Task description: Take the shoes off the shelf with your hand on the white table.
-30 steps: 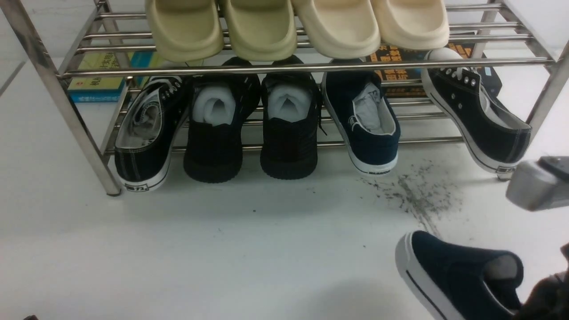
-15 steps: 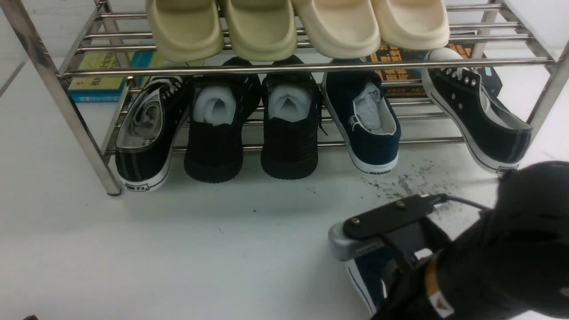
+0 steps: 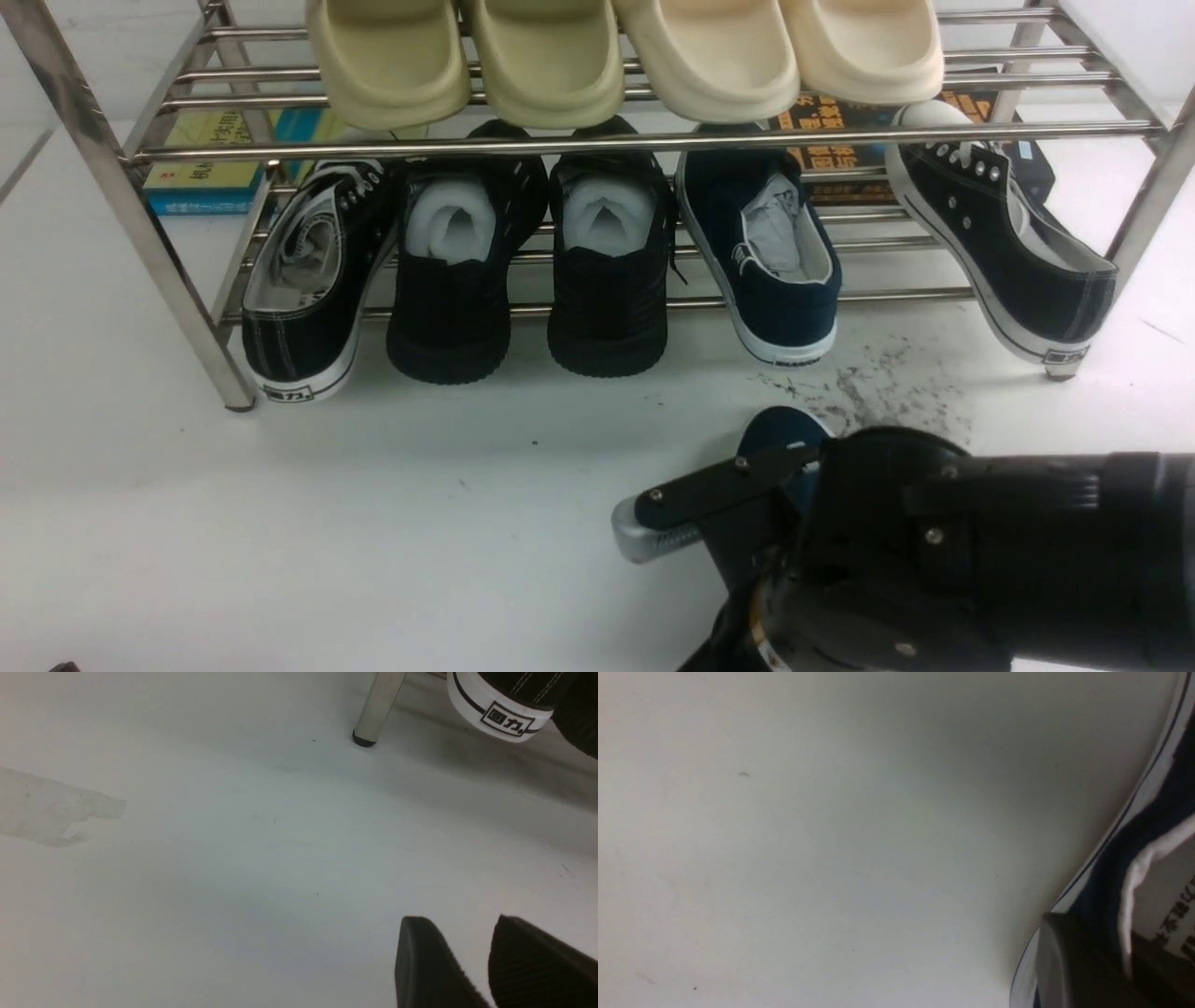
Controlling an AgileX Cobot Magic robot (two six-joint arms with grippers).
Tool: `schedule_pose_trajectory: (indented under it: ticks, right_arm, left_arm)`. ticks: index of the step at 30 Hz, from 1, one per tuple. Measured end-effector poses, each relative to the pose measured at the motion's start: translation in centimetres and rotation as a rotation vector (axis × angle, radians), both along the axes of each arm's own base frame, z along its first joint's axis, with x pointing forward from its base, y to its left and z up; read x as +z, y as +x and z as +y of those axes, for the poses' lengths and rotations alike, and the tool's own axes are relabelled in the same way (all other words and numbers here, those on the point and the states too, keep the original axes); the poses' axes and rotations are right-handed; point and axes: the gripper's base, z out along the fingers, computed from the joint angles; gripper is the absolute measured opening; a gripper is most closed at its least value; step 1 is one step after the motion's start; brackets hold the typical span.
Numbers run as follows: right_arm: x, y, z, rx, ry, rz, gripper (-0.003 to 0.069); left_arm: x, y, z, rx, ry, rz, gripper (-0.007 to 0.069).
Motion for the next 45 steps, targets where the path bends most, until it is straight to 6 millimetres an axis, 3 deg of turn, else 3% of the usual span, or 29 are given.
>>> schedule_pose_trajectory:
  ticks: [9, 21, 29, 35, 40, 45]
  right_arm:
    - [-0.2, -1.0, 0.8, 0.179, -0.05, -0.053, 0.0025]
    - [-0.3, -1.6, 0.7, 0.2, -0.09, -0.04, 0.0027]
    - [-0.3, -3.7, 1.4, 0.309, -0.139, -0.031, 0.0029]
    - [-0.3, -3.7, 1.3, 0.285, -0.149, -0.033, 0.004]
    - [-0.2, -3.7, 1.0, 0.221, -0.171, -0.026, 0.0115]
    - [2.6, -3.3, 1.3, 0.205, -0.162, -0.06, 0.0358]
  left_arm:
    - [0.0, 0.0, 0.0, 0.0, 0.0, 0.0, 0.0242]
    - [0.0, 0.0, 0.0, 0.0, 0.0, -0.001, 0.0242]
    - [0.0, 0.0, 0.0, 0.0, 0.0, -0.001, 0.0242]
    - [0.0, 0.0, 0.0, 0.0, 0.0, -0.001, 0.0242]
    - [0.0, 0.0, 0.0, 0.0, 0.0, -0.001, 0.0242]
    - [0.0, 0.0, 0.0, 0.0, 0.0, -0.001, 0.0242]
